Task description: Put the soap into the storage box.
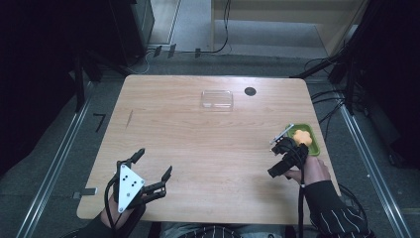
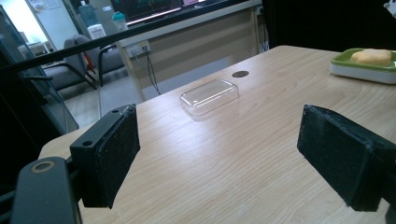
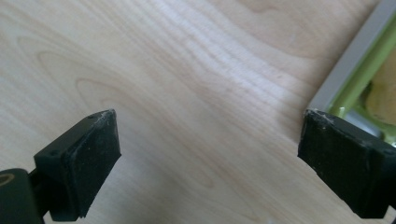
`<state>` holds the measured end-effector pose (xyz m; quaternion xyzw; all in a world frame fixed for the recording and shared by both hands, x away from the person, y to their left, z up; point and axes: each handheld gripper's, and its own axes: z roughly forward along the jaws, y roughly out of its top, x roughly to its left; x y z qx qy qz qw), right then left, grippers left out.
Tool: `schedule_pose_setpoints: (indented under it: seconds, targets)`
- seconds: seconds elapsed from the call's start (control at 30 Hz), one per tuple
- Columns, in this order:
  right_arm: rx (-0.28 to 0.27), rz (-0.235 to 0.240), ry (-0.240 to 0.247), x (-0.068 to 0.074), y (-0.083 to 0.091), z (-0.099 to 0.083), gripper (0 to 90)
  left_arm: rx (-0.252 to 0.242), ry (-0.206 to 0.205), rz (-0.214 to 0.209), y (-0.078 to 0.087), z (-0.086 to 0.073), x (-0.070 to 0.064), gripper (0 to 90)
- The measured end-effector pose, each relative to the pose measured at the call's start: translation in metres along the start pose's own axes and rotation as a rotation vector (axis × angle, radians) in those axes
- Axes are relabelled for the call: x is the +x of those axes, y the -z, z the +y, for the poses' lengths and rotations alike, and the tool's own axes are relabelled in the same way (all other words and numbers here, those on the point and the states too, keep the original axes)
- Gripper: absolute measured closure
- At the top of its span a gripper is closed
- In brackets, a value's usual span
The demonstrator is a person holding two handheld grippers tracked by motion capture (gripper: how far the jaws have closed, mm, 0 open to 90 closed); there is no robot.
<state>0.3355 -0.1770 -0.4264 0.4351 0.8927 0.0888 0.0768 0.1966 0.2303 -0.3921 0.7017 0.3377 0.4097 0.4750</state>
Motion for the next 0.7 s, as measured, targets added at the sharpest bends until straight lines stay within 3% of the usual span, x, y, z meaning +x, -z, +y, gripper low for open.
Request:
schedule_pose_setpoints:
  seconds: [0.5,0.7]
  targets:
    - [0.026,0.043,0.088,0.036,-0.012,-0.018,5.9,-0.001,0.000,0.000,0.000,0.000,0.000,13.5]
    - [0.041,0.065,0.132,0.042,-0.018,-0.021,6.0,0.002,-0.004,0.001,0.000,0.000,-0.001,13.5]
